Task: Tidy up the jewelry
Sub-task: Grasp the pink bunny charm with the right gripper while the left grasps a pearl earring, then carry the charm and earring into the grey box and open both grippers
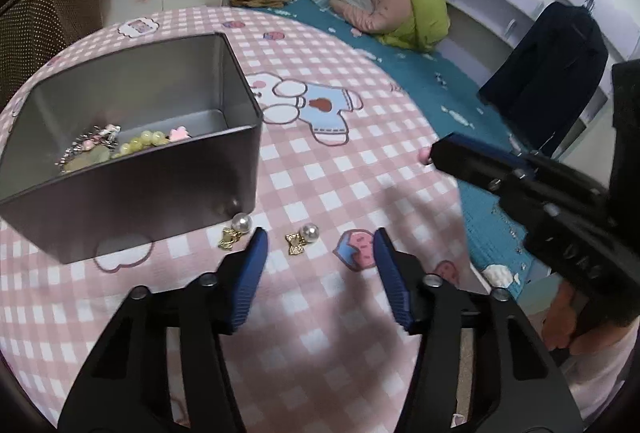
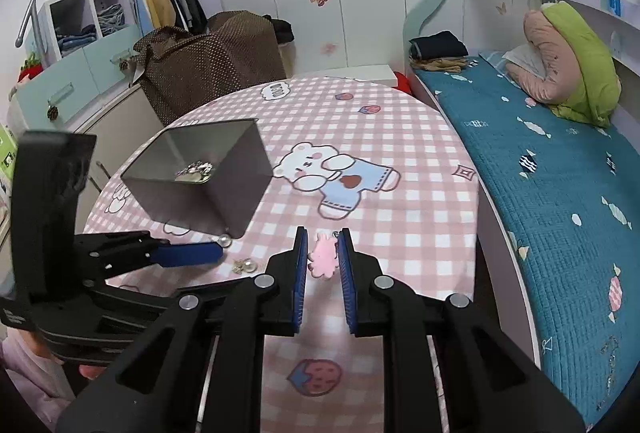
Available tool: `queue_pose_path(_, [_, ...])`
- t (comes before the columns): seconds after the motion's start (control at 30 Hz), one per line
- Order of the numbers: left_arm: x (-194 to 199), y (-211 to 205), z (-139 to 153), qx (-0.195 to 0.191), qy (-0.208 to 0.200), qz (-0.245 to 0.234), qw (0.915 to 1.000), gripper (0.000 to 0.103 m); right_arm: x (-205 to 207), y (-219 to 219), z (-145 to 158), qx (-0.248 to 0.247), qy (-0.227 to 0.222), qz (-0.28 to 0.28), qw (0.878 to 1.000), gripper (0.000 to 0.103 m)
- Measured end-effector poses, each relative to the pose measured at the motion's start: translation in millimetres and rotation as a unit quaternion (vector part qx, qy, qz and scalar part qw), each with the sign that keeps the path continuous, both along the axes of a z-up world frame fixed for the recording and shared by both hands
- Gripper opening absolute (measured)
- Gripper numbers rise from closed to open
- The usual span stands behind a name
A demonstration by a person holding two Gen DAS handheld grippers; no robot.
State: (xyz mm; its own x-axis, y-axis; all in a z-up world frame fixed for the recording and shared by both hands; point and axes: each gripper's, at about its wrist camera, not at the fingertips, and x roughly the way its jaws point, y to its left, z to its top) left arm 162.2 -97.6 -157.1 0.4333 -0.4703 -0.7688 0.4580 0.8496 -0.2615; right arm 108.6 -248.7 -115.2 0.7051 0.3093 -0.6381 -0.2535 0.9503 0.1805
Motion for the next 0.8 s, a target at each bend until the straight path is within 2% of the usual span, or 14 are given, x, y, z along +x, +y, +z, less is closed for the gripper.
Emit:
queue_pose_path(0.03, [1.2, -2.5, -0.3, 0.002, -0.003, -0.001, 1.0000, 0.049, 1.9, -2.7, -0.8, 0.002, 0.000, -0.001, 1.000, 0.015])
queue_pose_path(0.13, [3.3, -7.8, -1.1, 0.018, -0.009, -0.005, 0.9998, 0.028, 5.8, -7.9, -2.4, 0.004, 0.002, -0.004, 1.000, 0.015])
queue_pose_path(0.17, [4.5, -9.4, -2.0, 0.018, -0.003, -0.012, 0.9998, 0.017, 6.9, -9.1, -2.6, 0.004, 0.003, -0.005, 1.000, 0.015])
queue_pose_path(0.27, [4.7, -11.5, -1.4, 0.021, -0.007, -0.021, 0.9995, 0.015, 7.9, -9.7, -3.3, 0.007, 0.002, -0.005, 1.000, 0.015])
queue_pose_path(0.3, [4.0, -11.0, -0.3, 0.020, -0.010, -0.021, 0.9995, 0.012, 8.4, -9.4, -3.3, 0.006, 0.002, -0.004, 1.000, 0.015])
queue_pose_path(0.53, [0.9, -4.1, 1.3, 0.014, -0.005, -0.016, 0.9998, 0.010, 8.1, -7.6, -1.3, 0.008, -0.002, -0.002, 1.000, 0.015])
queue_pose_path(0.8, [-5.6, 14.1, 28.0, -0.015, -0.028, -0.008, 0.9995, 0.010, 6.8, -5.5, 5.7, 0.006, -0.008, -0.003, 1.000, 0.015])
